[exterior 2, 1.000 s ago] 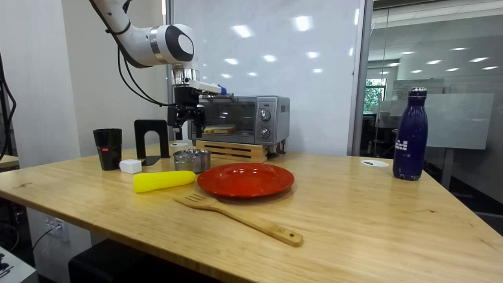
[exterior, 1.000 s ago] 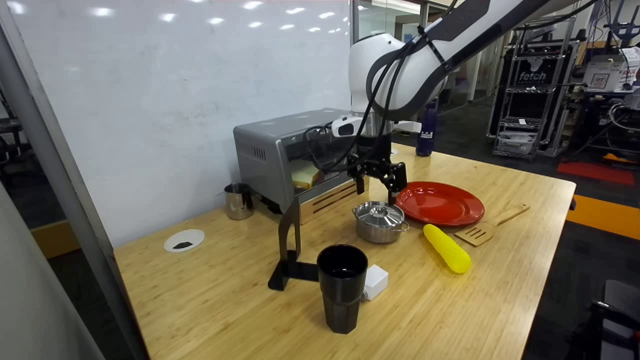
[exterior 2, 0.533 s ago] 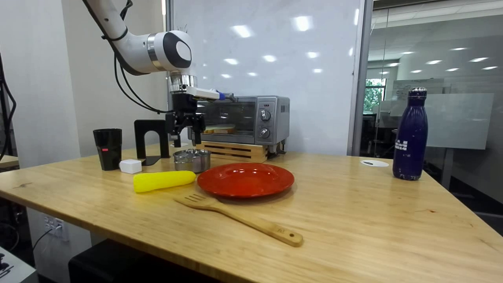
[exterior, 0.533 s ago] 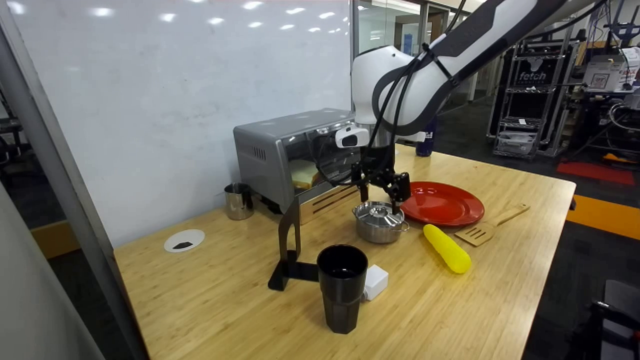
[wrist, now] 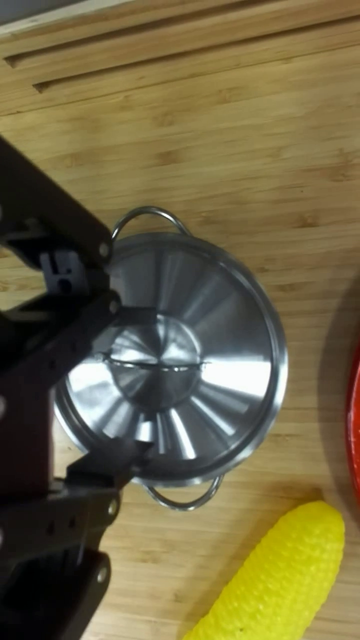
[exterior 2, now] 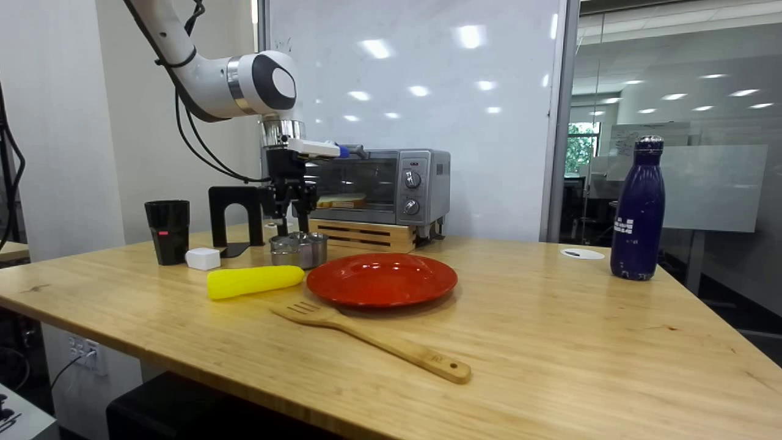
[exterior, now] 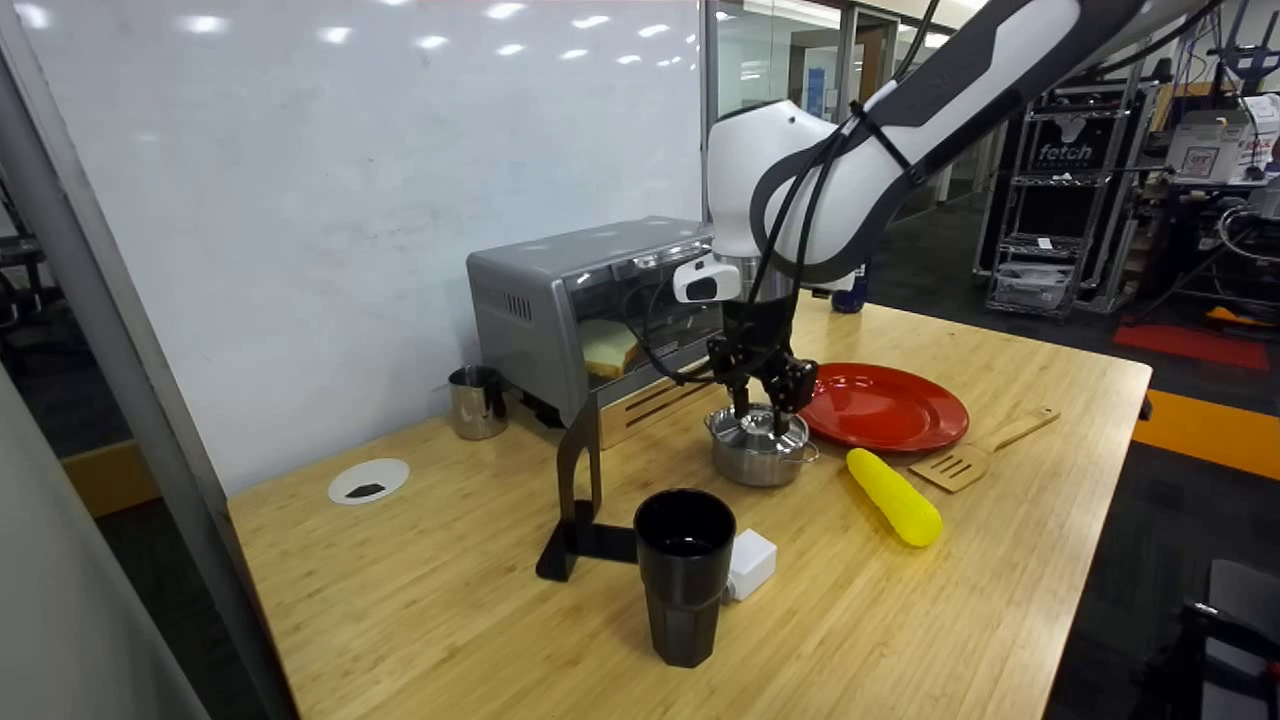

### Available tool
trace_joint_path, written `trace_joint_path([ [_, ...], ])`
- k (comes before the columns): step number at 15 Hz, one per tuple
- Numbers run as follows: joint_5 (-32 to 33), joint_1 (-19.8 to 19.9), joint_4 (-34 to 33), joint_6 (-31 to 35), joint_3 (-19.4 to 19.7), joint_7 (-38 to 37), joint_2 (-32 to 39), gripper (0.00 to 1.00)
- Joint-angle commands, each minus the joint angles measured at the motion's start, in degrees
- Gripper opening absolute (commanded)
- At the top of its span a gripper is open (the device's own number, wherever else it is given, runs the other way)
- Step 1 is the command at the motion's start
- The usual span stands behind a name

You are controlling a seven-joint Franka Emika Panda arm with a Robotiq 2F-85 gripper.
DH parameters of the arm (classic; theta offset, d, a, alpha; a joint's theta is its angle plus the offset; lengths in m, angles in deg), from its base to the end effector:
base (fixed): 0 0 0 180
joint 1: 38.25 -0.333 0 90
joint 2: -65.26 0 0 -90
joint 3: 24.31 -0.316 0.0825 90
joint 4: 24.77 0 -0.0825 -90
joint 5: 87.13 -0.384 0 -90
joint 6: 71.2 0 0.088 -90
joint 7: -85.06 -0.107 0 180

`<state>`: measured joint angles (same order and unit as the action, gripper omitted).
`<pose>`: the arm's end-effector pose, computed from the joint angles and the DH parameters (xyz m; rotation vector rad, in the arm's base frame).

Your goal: Pick the lid on the pot and put it on the counter

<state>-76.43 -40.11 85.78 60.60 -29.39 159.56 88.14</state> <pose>0.6159 0.0685 0.2796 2.2009 2.1369 -0.1200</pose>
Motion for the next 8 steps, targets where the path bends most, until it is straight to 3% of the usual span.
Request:
trace_joint_path([
  [1, 1.30, 0.30, 1.87, 2.46, 0.00, -1.30, -1.23, 0.31],
  [5, 1.43, 0.34, 1.81, 3.29, 0.07, -1.68, -1.30, 0.04],
  [8, 0.07, 0.96, 1.42, 1.89, -0.23, -1.34, -2.58, 0.00],
])
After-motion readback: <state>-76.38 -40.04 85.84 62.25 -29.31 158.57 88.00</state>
